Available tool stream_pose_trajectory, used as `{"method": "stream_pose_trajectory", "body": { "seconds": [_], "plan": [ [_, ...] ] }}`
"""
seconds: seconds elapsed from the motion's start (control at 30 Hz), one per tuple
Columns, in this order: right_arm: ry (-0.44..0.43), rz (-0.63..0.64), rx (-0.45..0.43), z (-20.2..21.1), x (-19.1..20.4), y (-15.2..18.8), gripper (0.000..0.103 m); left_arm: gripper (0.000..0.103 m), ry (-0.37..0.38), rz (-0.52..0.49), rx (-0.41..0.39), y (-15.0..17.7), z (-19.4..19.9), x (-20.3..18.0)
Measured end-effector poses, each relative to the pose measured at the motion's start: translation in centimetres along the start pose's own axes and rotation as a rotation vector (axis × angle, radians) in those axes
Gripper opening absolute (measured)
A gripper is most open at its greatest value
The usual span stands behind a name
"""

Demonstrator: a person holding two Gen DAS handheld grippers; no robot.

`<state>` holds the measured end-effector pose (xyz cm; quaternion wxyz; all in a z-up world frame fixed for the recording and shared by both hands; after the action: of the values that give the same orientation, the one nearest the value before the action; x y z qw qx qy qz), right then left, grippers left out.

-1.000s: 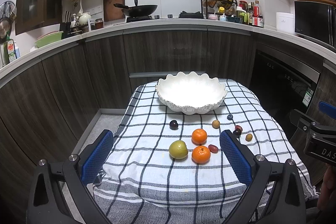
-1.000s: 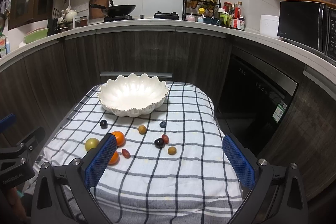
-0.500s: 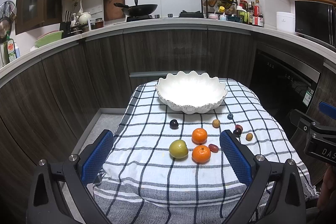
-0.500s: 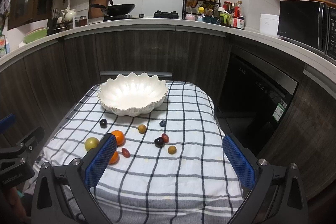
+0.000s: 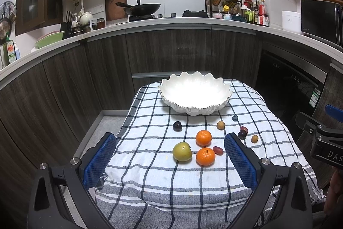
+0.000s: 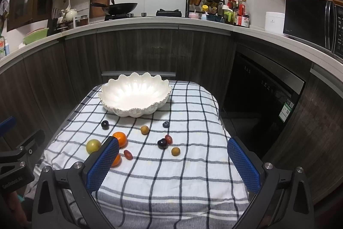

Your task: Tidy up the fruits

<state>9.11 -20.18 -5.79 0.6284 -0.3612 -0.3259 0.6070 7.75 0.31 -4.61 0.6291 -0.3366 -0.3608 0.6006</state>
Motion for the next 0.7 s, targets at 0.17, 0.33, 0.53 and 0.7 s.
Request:
{"method": "stream_pose_trajectory", "body": {
  "seconds": [0.17, 0.33, 0.53, 0.7],
  "plan": [
    [0.001, -0.002, 0.003, 0.0, 0.1, 0.1, 0.102, 0.103, 0.000, -0.002, 0.003, 0.2, -0.2, -0.1],
    [0.003, -0.005, 0.008, -0.3, 0.0, 0.3, 0.102, 0.103, -0.001, -0.008, 0.006, 0.5, -0.5, -0.2],
    [0.004, -0.016, 0.029, -1.1, 0.0, 0.8, 0.102, 0.103, 0.002, -0.020, 0.014, 0.8, -1.3, -0.7],
    [0.004, -0.015, 0.033, -1.4, -0.1, 0.8, 0.102, 0.103, 0.007, -0.029, 0.021, 0.9, -1.7, -0.9]
  ]
}}
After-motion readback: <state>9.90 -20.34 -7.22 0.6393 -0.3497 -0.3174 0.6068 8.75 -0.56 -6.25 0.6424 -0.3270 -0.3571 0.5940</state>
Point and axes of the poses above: each gripper's, at about its wrist camera, not at the fingertips, and z roughly against the way its jaws point, x to its left, y to its underside, the point moved 10 cm from there along -z, roughly the way its jaws point, and after that the axes turned 1 degree about -y, right-handed, at the moved point
